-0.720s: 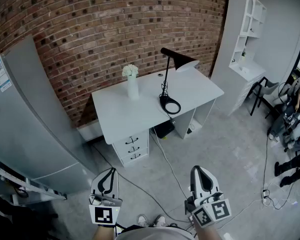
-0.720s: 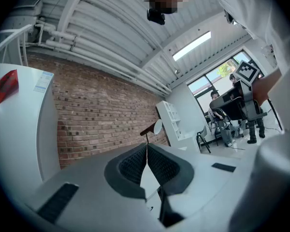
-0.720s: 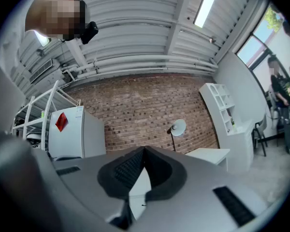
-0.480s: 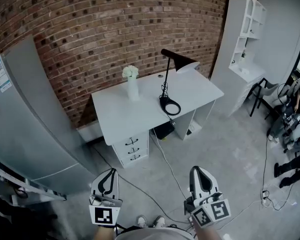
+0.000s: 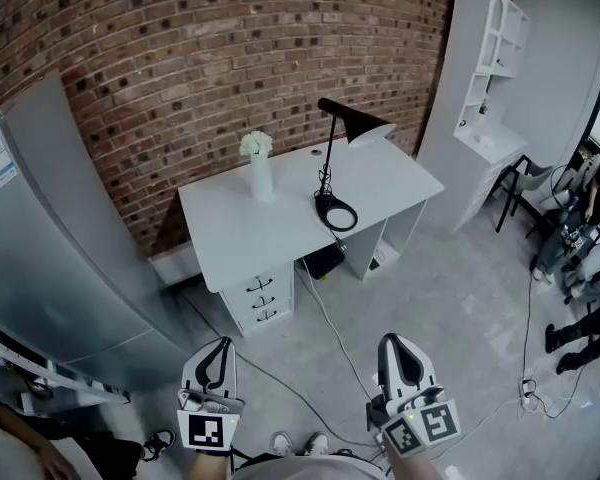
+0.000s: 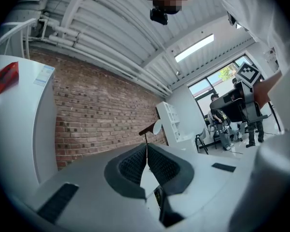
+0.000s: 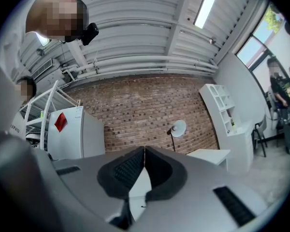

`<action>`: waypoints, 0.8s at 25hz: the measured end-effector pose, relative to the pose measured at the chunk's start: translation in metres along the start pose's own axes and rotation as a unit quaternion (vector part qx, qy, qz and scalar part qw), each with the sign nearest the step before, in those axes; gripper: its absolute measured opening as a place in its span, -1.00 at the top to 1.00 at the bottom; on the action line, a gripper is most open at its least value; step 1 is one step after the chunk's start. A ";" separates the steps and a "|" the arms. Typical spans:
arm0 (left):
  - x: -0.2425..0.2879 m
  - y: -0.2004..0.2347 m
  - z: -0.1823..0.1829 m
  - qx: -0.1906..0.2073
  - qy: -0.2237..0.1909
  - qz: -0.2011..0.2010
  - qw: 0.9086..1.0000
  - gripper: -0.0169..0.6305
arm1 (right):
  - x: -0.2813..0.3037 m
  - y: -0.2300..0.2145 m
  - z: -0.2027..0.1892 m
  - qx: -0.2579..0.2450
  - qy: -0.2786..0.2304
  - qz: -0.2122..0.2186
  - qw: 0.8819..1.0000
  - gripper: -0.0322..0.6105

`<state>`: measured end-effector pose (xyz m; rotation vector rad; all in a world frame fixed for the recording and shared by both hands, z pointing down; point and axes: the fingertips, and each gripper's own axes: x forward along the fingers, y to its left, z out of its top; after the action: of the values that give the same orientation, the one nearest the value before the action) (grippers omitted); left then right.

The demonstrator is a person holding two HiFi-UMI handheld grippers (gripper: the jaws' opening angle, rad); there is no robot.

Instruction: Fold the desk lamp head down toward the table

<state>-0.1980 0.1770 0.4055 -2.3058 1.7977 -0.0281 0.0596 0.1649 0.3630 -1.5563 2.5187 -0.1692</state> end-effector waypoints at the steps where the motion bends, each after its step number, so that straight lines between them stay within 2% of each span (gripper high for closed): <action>1: 0.001 -0.001 0.000 0.001 0.000 -0.001 1.000 0.91 | -0.001 -0.001 0.000 0.000 0.000 -0.001 1.000 0.84; 20: 0.030 -0.037 -0.007 0.007 0.018 0.000 1.000 0.91 | 0.000 -0.049 -0.006 0.012 0.010 0.010 1.000 0.84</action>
<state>-0.1563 0.1552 0.4153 -2.3110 1.8079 -0.0840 0.1011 0.1435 0.3784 -1.5262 2.5370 -0.2117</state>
